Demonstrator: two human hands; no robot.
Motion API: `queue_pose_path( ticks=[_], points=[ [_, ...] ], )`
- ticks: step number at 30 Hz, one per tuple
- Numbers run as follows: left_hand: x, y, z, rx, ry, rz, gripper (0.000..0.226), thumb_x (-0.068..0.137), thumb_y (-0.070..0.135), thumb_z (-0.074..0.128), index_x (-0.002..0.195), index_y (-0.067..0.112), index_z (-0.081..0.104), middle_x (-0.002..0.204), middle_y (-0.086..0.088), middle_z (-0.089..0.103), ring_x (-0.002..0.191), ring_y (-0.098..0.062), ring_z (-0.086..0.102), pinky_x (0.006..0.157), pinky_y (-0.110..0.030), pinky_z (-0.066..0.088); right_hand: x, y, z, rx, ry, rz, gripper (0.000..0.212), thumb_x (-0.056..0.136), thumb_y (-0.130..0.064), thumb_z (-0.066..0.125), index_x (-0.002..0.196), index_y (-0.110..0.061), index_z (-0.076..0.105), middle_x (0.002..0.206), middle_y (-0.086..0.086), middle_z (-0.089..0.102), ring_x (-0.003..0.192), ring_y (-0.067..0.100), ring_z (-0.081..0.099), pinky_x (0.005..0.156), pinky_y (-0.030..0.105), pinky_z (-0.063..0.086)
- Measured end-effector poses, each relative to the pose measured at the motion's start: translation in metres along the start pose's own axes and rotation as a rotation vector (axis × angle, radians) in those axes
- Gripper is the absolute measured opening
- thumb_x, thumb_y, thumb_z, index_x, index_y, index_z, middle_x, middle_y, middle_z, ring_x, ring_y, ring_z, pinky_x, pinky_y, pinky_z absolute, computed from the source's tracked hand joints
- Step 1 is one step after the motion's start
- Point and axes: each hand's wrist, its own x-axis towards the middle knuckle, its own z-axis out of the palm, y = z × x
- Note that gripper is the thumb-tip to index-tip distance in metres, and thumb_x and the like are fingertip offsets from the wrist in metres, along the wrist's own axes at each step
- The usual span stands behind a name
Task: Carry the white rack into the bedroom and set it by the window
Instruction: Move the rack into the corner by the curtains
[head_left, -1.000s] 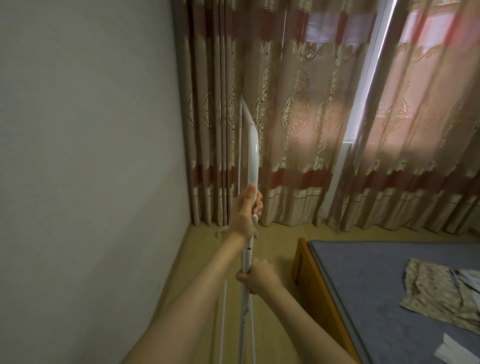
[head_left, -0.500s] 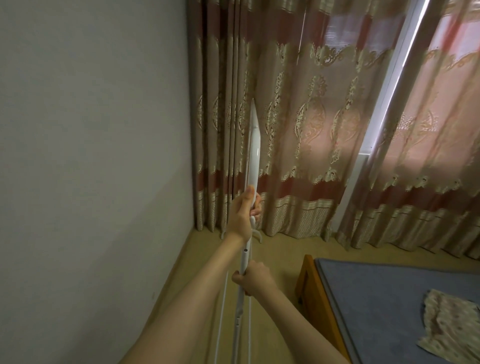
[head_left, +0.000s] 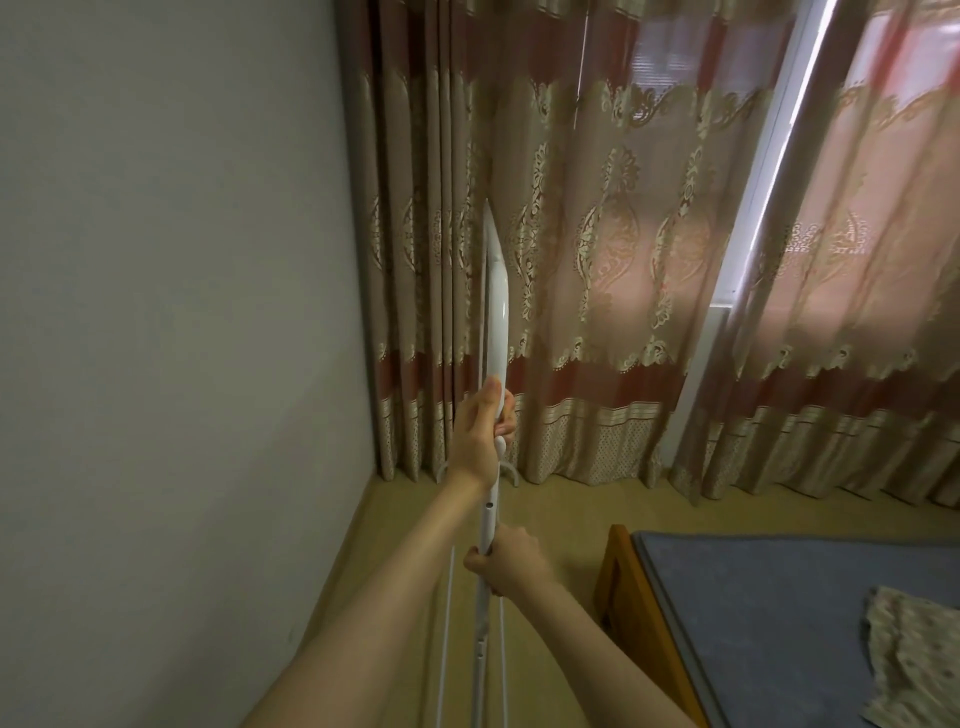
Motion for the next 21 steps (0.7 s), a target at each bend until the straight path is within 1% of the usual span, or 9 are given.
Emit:
queue_pose_path(
  ticks=[2, 3, 6, 10, 13, 18, 21],
  points=[
    [0.013, -0.005, -0.003, -0.005, 0.001, -0.002, 0.046, 0.086, 0.052, 0.035, 0.057, 0.017, 0.035, 0.052, 0.002, 0.026, 0.043, -0.008, 0.023, 0.045, -0.018, 0.021, 0.014, -0.002, -0.003, -0.003, -0.006, 0.008, 0.019, 0.084, -0.027, 0.061, 0.072, -0.015, 0.054, 0.095, 0.016, 0.073, 0.082, 0.028, 0.072, 0.076, 0.043, 0.060],
    [0.018, -0.007, -0.004, -0.009, 0.002, -0.005, 0.046, 0.086, 0.052, 0.035, 0.057, 0.017, 0.035, 0.052, 0.002, 0.026, 0.044, -0.008, 0.023, 0.045, -0.017, 0.022, 0.020, -0.003, -0.004, -0.001, -0.006, 0.015, 0.019, 0.084, -0.027, 0.062, 0.072, -0.016, 0.054, 0.095, 0.016, 0.073, 0.083, 0.028, 0.072, 0.077, 0.044, 0.060],
    [0.035, -0.013, -0.007, -0.029, 0.005, -0.010, 0.045, 0.086, 0.052, 0.037, 0.058, 0.017, 0.035, 0.052, 0.002, 0.028, 0.044, -0.007, 0.024, 0.045, -0.017, 0.022, 0.037, -0.006, -0.008, 0.001, -0.003, 0.027, 0.018, 0.085, -0.028, 0.063, 0.084, -0.010, 0.058, 0.097, 0.017, 0.072, 0.085, 0.029, 0.071, 0.079, 0.046, 0.059],
    [0.048, -0.024, -0.010, -0.025, -0.007, 0.008, 0.046, 0.091, 0.050, 0.035, 0.057, 0.018, 0.035, 0.053, 0.001, 0.027, 0.045, -0.009, 0.022, 0.045, -0.019, 0.021, 0.052, -0.006, -0.013, -0.024, -0.041, 0.017, 0.023, 0.085, -0.029, 0.063, 0.090, -0.007, 0.062, 0.095, 0.017, 0.073, 0.083, 0.029, 0.072, 0.078, 0.046, 0.060],
    [0.051, -0.029, -0.009, -0.021, -0.024, 0.014, 0.045, 0.090, 0.049, 0.033, 0.058, 0.018, 0.037, 0.048, 0.007, 0.029, 0.044, -0.009, 0.023, 0.045, -0.020, 0.020, 0.057, -0.002, -0.014, -0.048, -0.057, 0.007, 0.029, 0.084, -0.030, 0.062, 0.094, -0.003, 0.065, 0.093, 0.017, 0.073, 0.081, 0.028, 0.072, 0.077, 0.046, 0.060],
    [0.051, -0.030, -0.004, -0.043, -0.027, 0.029, 0.044, 0.089, 0.050, 0.036, 0.059, 0.017, 0.036, 0.050, 0.006, 0.030, 0.044, -0.008, 0.024, 0.046, -0.022, 0.018, 0.058, 0.003, -0.016, -0.067, -0.067, -0.018, 0.026, 0.085, -0.031, 0.061, 0.087, -0.005, 0.064, 0.090, 0.017, 0.074, 0.075, 0.026, 0.071, 0.074, 0.043, 0.061],
    [0.048, -0.028, -0.005, -0.055, -0.038, 0.014, 0.045, 0.088, 0.051, 0.035, 0.060, 0.017, 0.036, 0.049, 0.010, 0.031, 0.043, -0.006, 0.025, 0.046, -0.023, 0.018, 0.056, 0.003, -0.014, -0.052, -0.060, -0.019, 0.024, 0.084, -0.031, 0.061, 0.084, -0.006, 0.062, 0.090, 0.018, 0.074, 0.076, 0.028, 0.072, 0.071, 0.042, 0.061]
  ],
)
